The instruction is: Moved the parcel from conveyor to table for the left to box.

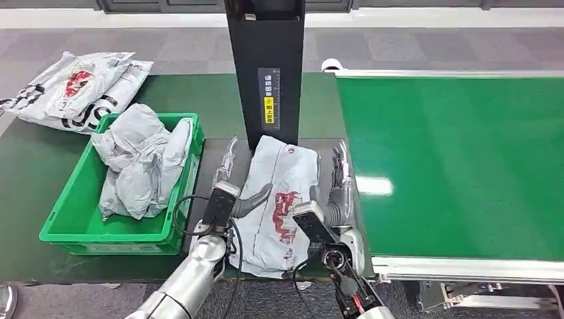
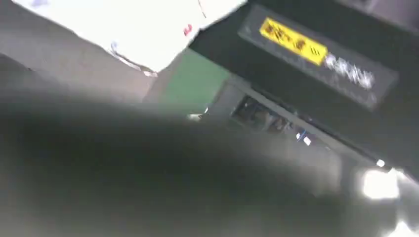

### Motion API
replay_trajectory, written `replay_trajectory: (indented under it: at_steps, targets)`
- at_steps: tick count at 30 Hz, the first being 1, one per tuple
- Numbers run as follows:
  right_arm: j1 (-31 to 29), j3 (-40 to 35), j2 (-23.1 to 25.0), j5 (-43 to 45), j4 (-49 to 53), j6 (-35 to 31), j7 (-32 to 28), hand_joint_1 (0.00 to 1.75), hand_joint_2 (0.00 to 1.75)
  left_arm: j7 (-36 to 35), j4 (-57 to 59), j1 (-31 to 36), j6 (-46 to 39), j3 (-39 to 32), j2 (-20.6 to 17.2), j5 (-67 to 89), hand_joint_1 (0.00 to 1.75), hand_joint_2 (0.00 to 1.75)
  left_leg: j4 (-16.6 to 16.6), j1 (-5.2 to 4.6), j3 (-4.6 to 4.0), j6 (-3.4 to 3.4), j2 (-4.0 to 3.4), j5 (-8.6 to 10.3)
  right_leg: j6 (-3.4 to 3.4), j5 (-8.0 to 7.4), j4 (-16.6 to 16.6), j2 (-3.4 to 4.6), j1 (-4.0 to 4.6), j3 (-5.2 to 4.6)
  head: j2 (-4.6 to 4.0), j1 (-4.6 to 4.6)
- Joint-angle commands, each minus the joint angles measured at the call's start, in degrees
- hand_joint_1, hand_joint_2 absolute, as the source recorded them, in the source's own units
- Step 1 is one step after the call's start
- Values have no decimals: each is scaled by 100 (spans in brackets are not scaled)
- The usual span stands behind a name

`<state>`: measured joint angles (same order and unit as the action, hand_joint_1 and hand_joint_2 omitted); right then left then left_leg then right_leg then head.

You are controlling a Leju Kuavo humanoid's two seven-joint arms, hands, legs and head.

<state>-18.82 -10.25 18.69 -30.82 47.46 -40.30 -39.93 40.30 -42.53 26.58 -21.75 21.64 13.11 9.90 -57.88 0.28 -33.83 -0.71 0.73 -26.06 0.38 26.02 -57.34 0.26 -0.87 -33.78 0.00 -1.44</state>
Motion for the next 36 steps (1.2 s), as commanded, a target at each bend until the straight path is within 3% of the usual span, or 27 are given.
replay_trajectory:
  at_steps: [1, 8, 11, 19, 20, 21, 24, 28, 31, 33, 36]
  targets:
    - [-113, 574, -160, 195, 200, 30, -7, 0, 0, -30, 1088, 531, -7, 750, -83, 146, 0, 175, 6, 2, 6, 0, 5, 4, -3, -1, 6, -13, 3, 9, 0, 2]
    - [-153, 406, -305, 655, 189, 30, -7, 0, 0, -30, 1265, 591, 39, 949, -65, 393, 0, 175, 4, 3, 6, 2, -3, 2, -1, -1, 4, -8, 4, 8, -2, 0]
    - [-123, 273, -396, 963, 407, 30, -7, 0, 0, -30, 2303, 925, 461, 1114, 82, 819, 0, 175, 5, 2, 8, 2, 0, 3, -2, -1, 6, -8, 4, 11, -2, 0]
    - [-82, 168, -568, 1176, 654, 30, -7, 0, 0, -2732, 3059, 1053, 1833, 2696, 61, 3242, 2, 175, 10, 2, 15, 1, -5, 3, -3, -4, 13, -6, 4, 18, -2, 2]
    - [-84, 120, -581, 1235, 658, 30, -7, 0, 0, -3030, 3062, 1024, 2091, 2845, 45, 3471, 161, 175, 7, 0, 10, 1, -2, 2, -2, -2, 7, -7, 2, 12, 0, 2]
    - [-81, 92, -582, 1234, 656, 32, -7, 0, 0, -3223, 3100, 998, 2262, 2834, 51, 3534, 175, 175, 10, 3, 16, 1, -5, 1, -4, -2, 12, -6, 5, 19, 0, 0]
    - [-32, -1, -560, 1163, 636, 84, -7, 0, 0, -3434, 3092, 899, 2570, 2702, 1, 3550, 175, 175, 15, 0, 34, 3, 29, 6, 4, 2, 18, -33, 2, 54, 0, 2]
    - [-13, 30, -538, 1109, 618, 167, -7, 0, 0, -3406, 3076, 898, 2565, 2574, -35, 3501, 175, 175, 26, 2, 98, 4, -5, -21, -5, 8, 31, -2, 4, 119, -2, 2]
    - [-75, 107, -514, 1067, 530, 213, -7, 0, 0, -3399, 3058, 931, 2521, 2483, -48, 3488, 175, 175, 13, -1, 108, 5, 4, -59, -5, 51, 14, -15, 1, 170, 0, 2]
    - [-52, 173, -487, 1031, 551, 222, -7, 0, 0, -3387, 3044, 947, 2465, 2393, -41, 3496, 175, 175, 33, 1, 90, 6, -10, -35, -7, 25, 34, -6, 3, 149, 0, 2]
    - [-13, 202, -475, 992, 589, 228, -7, 0, 0, -3349, 3019, 971, 2348, 2349, -27, 3527, 175, 175, 10, -2, 145, 6, 9, -63, -7, 61, 8, -20, 1, 203, 0, 2]
